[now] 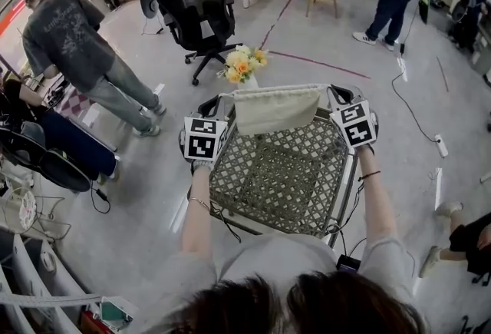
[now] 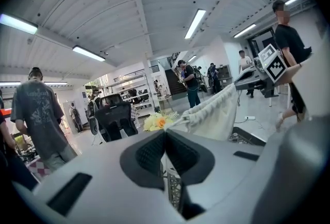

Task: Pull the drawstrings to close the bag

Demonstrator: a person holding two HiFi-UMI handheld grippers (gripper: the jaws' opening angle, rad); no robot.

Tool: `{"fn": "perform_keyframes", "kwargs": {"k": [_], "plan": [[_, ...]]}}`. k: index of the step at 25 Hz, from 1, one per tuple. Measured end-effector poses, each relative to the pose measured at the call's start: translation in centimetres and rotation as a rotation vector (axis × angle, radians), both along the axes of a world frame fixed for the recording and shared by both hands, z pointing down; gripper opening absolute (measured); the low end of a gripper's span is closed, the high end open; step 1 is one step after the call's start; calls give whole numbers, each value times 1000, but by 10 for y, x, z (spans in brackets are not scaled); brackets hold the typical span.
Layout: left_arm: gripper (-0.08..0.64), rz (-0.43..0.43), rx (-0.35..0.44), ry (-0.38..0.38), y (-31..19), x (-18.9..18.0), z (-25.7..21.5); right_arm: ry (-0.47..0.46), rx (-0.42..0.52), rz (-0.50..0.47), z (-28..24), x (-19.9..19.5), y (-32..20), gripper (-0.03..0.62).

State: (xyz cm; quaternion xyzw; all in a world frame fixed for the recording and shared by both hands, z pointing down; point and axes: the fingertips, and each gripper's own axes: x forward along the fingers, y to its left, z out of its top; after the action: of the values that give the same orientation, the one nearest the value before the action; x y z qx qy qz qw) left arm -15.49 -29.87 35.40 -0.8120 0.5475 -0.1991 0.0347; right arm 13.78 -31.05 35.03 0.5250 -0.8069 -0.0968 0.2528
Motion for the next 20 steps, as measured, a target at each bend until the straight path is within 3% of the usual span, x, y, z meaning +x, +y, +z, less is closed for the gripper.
{"fn": "perform_keyframes", "kwargs": {"k": [7,14,20], "plan": [[27,-18,17,36,2,2,-1,-56,6,40,1,9,2,21],[26,-46,41,123,3,0,-9,-177,23,96,-4,18,2,21],[26,-57,54,150,8,-1,-13,-253,36,127,-5,23,6,21]]}}
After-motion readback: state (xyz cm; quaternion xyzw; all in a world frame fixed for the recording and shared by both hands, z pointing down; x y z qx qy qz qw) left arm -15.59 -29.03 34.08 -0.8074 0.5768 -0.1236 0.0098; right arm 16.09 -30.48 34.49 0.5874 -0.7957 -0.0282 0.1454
